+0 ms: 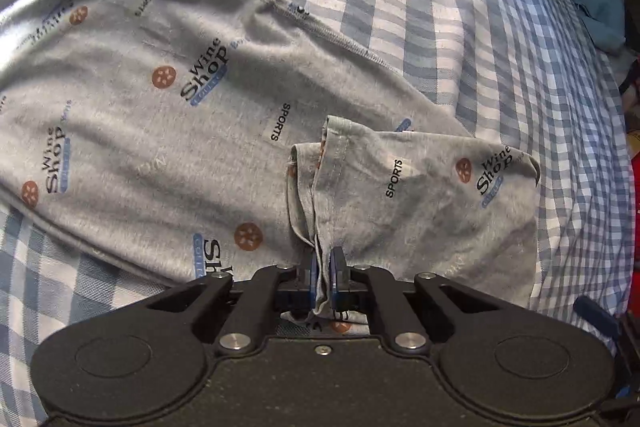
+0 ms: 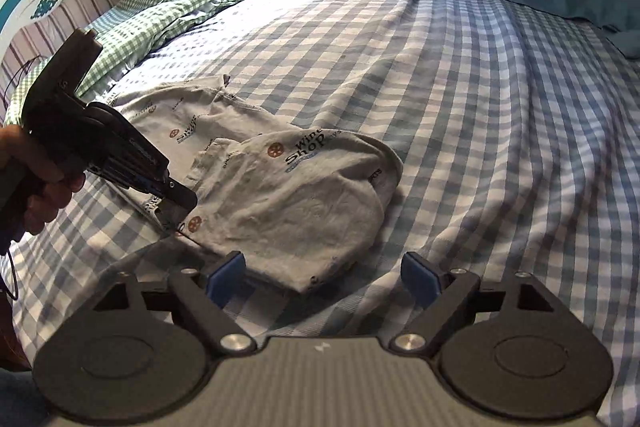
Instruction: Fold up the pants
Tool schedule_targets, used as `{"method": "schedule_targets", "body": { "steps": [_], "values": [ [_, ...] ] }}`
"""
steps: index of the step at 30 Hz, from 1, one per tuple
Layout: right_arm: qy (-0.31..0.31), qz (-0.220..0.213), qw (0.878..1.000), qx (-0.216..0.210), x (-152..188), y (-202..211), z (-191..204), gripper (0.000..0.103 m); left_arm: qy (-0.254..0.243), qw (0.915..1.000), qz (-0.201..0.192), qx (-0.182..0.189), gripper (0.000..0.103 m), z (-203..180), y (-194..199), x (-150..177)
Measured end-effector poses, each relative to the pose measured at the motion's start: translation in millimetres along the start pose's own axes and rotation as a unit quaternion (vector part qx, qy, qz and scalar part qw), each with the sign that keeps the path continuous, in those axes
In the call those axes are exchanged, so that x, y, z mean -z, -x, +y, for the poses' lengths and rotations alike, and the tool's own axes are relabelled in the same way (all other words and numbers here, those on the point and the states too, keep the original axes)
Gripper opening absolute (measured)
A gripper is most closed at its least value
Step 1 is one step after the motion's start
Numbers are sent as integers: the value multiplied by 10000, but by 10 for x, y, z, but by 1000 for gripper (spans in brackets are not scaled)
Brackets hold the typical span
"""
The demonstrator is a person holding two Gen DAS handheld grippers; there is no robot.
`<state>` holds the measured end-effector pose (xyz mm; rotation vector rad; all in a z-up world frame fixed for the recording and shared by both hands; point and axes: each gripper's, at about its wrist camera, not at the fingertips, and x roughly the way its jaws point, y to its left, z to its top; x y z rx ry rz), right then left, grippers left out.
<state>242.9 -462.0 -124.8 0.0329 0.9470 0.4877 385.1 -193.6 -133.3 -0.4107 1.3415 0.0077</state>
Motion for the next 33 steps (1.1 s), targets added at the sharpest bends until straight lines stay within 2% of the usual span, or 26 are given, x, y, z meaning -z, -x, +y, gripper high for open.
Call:
{"method": "schedule_targets", "body": {
  "steps": [6, 10, 12, 17, 19, 22, 25, 29, 31, 33],
  "values": [
    [-267, -78, 9995, 114, 150, 80, 154, 89, -668, 9971, -240, 274, 4, -175, 374, -64],
    [-484, -69, 9988, -2, 229, 91, 303, 89, -942, 9938, -367, 460, 4, -216, 644, -148],
    [-501, -48, 9985, -199, 250, 81, 402, 89, -955, 9926, -416, 617, 4, -233, 779, -209],
    [-580, -53, 9923, -1093, 283, -45, 737, 89, -1024, 9886, -543, 964, 4, -321, 1165, -345],
    [-577, -101, 9902, -1269, 259, -130, 890, 89, -1132, 9848, -617, 1164, 4, -399, 1358, -370],
    [-470, -290, 9918, -1150, 189, -224, 1152, 89, -1423, 9768, -812, 1382, 3, -560, 1650, -416],
    [-702, -570, 9914, -950, 146, -252, 1287, 89, -1346, 9731, -840, 1670, 3, -593, 1889, -492],
    [-1430, -889, 9805, -1009, 103, -398, 1360, 89, -1165, 9702, -887, 1932, 3, -586, 2156, -586],
    [-1929, -1076, 9701, -1009, 88, -496, 1386, 89, -1236, 9676, -899, 2010, 4, -608, 2228, -597],
    [-2552, -1324, 9543, -812, 89, -606, 1399, 89, -1314, 9653, -918, 2059, 3, -597, 2283, -598]
  ]
}}
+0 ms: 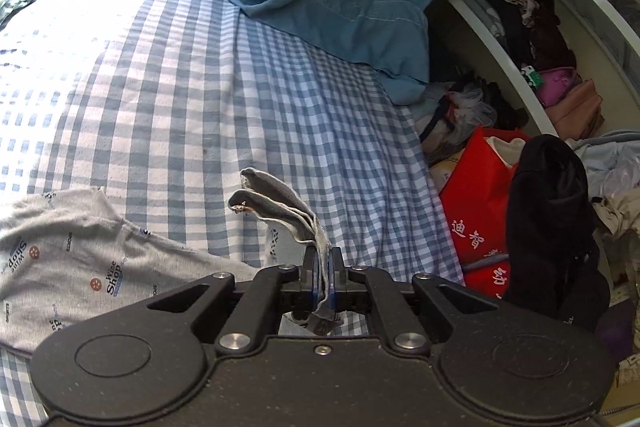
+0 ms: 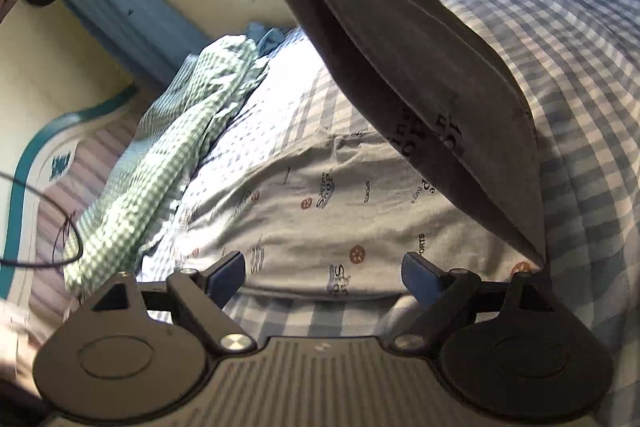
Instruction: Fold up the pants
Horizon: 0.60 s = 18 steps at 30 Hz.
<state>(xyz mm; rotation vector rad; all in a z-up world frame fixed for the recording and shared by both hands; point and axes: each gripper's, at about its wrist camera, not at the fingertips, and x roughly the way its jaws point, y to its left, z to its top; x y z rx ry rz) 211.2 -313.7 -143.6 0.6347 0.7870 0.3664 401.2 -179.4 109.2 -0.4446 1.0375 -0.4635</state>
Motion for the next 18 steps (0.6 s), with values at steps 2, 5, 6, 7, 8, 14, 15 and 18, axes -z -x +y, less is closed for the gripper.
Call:
{"method": "schedule_targets", "body": {
  "steps": [2, 5, 6, 7, 8, 14, 15, 18],
  "values": [
    [-662, -379, 9970, 102, 42, -56, -32, 89, -8, 10000, 28, 90, 3, 40, 56, 7],
    [-1632, -1038, 9806, 315, 114, -64, -114, 89, -52, 9999, 59, 140, 4, 195, 139, 21],
    [-1873, -1271, 9731, 417, 137, -48, -128, 89, -47, 9999, 64, 127, 4, 271, 170, 29],
    [-1994, -1463, 9677, 492, 150, -24, -137, 89, -36, 9999, 74, 117, 4, 355, 207, 36],
    [-2002, -1627, 9637, 691, 155, 7, -137, 89, -18, 9999, 75, 105, 3, 442, 242, 47],
    [-1791, -1691, 9541, 1703, 131, 164, -243, 89, 52, 10000, 18, -5, 4, 1136, 356, 183],
    [-1781, -1584, 9555, 1739, 139, 162, -262, 89, 33, 10000, 17, -34, 4, 1263, 336, 222],
    [-1617, -1196, 9629, 1798, 184, 95, -237, 89, -44, 9996, 68, -282, 4, 1674, 252, 369]
  ]
}}
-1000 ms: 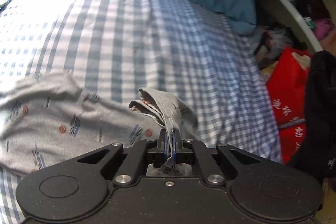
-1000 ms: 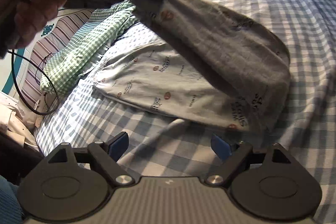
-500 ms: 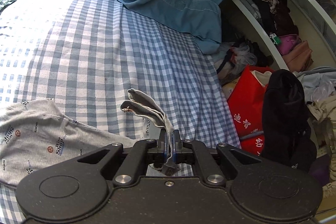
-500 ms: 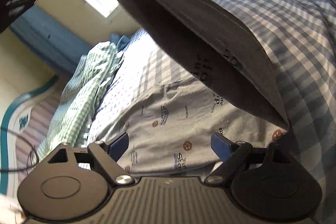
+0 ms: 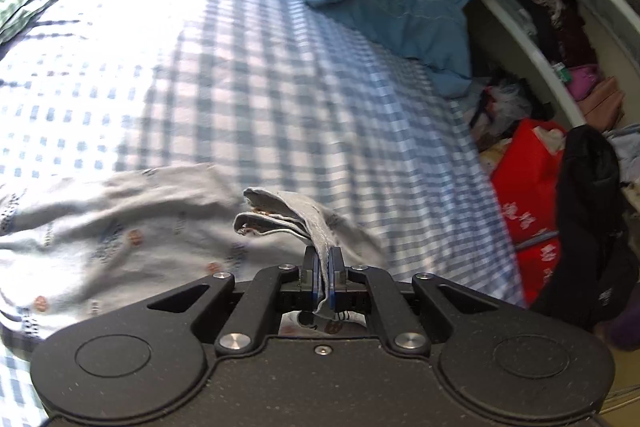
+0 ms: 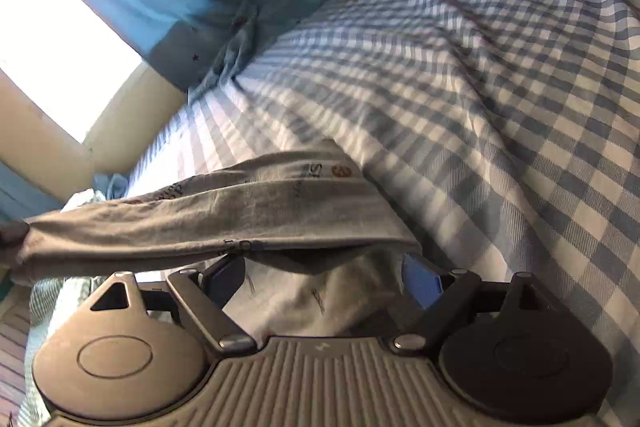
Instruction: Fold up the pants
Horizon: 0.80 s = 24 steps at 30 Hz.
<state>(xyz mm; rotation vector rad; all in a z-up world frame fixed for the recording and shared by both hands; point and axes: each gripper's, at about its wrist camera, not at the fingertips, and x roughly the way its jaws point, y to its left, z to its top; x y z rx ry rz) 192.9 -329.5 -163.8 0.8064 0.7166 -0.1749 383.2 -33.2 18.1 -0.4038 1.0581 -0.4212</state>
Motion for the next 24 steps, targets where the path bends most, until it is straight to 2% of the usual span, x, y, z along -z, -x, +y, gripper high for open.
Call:
{"method": "schedule_targets", "body": {
  "steps": [3, 8, 11, 18, 20, 24],
  "values": [
    [166, 289, 9994, 42, 92, 27, 64, 89, -151, 9994, 70, -316, 4, 336, -140, 174],
    [184, 746, 9970, -58, 217, 76, 152, 89, -141, 9981, 206, -556, 4, 721, -275, 414],
    [281, 879, 9957, -50, 286, 100, 249, 89, -313, 9976, 167, -594, 4, 766, -268, 478],
    [543, 991, 9934, -184, 294, 54, 464, 89, -1315, 9890, 17, -671, 4, 470, -106, 385],
    [689, 1016, 9922, -211, 296, 67, 536, 89, -1372, 9881, 57, -697, 4, 483, -65, 373],
    [997, 1065, 9892, -157, 314, 102, 622, 90, -1118, 9892, 315, -896, 4, 724, -142, 498]
  ]
}}
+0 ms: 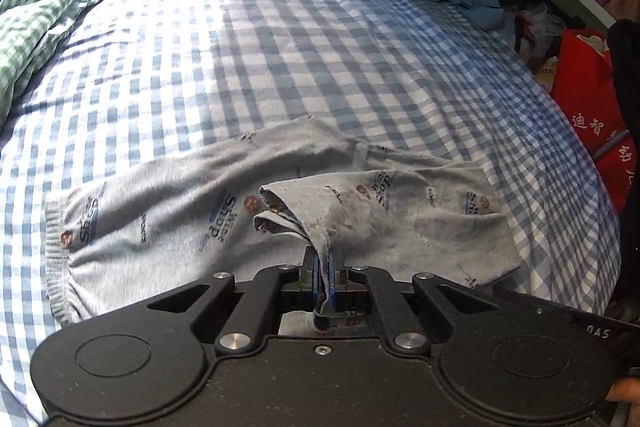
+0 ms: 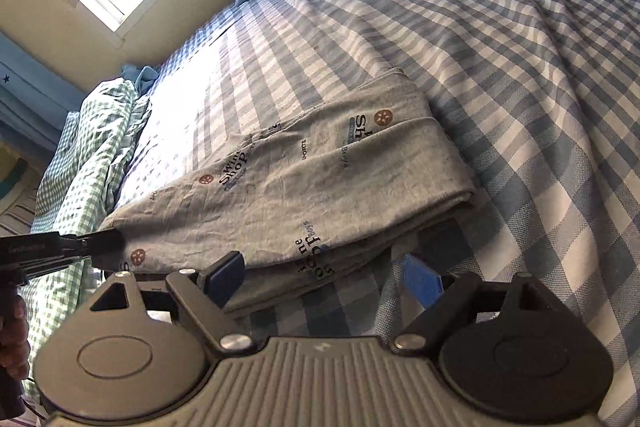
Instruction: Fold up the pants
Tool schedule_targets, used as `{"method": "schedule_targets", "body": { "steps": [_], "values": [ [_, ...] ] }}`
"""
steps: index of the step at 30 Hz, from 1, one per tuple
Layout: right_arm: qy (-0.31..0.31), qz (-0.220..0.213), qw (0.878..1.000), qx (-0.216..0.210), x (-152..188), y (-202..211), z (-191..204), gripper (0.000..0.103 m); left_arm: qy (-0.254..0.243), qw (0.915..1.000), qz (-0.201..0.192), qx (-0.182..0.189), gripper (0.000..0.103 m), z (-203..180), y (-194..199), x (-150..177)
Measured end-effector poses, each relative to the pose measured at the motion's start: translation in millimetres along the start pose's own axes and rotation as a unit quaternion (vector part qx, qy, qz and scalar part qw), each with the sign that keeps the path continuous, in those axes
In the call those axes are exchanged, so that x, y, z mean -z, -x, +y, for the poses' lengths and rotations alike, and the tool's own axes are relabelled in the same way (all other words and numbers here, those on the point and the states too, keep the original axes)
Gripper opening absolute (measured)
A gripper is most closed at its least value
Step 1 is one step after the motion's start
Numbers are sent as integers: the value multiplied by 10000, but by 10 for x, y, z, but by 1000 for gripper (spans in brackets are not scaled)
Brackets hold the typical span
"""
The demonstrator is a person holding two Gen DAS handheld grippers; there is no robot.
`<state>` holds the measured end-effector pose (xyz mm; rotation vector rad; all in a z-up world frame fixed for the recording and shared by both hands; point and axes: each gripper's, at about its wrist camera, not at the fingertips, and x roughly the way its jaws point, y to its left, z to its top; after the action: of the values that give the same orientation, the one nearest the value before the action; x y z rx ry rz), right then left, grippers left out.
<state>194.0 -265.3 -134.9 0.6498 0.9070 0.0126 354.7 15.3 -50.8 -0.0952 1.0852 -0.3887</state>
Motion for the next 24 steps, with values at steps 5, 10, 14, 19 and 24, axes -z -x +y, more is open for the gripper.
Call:
{"method": "schedule_targets", "body": {
  "steps": [5, 10, 14, 19, 24],
  "values": [
    [336, 118, 9988, 323, -38, 33, -13, 90, 303, 9982, 426, -306, 21, 220, -358, 263],
    [781, 88, 9953, 567, -238, 121, -129, 96, 510, 9954, 209, -787, 78, 188, -308, 357],
    [987, 218, 9930, 611, -556, 71, -327, 99, 412, 9949, -88, -913, 96, -98, -259, 377],
    [1159, 723, 9902, 292, -1058, -169, -578, 103, -206, 9957, -187, -883, 102, -777, -428, 460],
    [1697, 1141, 9788, 92, -1508, -463, -695, 103, -1098, 9906, -279, -767, 102, -1489, -638, 556]
  ]
}}
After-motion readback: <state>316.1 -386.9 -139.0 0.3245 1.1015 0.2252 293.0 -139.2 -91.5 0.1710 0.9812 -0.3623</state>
